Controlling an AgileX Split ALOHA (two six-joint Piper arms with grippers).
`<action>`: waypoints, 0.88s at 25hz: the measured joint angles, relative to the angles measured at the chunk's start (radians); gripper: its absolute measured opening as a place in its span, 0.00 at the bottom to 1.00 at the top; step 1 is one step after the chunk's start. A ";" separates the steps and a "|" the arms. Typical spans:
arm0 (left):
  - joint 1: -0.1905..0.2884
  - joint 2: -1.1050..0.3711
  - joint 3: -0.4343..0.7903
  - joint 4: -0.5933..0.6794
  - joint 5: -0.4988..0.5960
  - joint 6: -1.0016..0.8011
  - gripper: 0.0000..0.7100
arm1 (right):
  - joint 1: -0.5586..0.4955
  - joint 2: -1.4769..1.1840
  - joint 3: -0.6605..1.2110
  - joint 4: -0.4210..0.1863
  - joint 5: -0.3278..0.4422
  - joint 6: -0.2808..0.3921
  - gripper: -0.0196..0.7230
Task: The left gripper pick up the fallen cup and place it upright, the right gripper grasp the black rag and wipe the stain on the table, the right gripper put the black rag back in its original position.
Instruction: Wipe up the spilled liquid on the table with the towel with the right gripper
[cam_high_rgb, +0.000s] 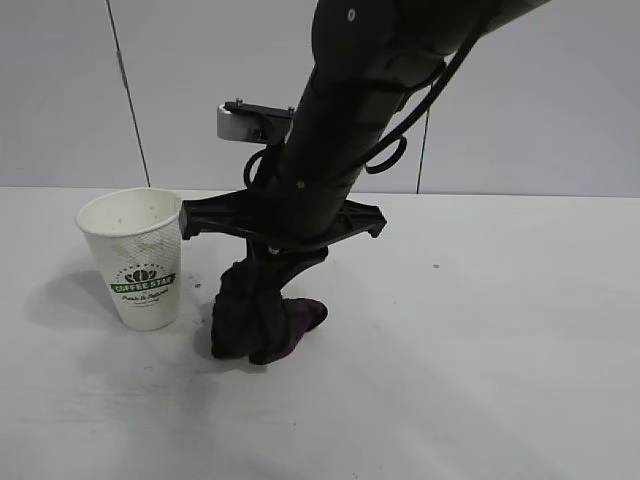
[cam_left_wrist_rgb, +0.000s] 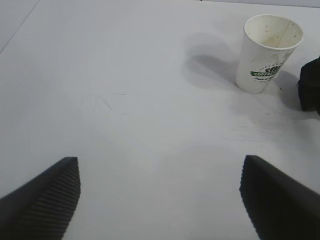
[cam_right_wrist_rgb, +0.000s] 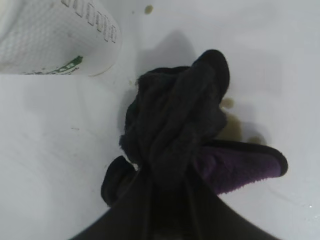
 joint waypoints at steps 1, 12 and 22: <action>0.000 0.000 0.000 0.000 0.000 0.000 0.88 | 0.007 0.013 0.000 -0.007 -0.014 0.004 0.12; 0.000 0.000 0.000 0.000 0.000 0.000 0.88 | 0.008 0.066 0.001 -0.132 -0.083 0.053 0.12; 0.000 0.000 0.000 0.000 0.000 0.000 0.88 | -0.144 0.046 0.000 -0.461 0.229 0.225 0.12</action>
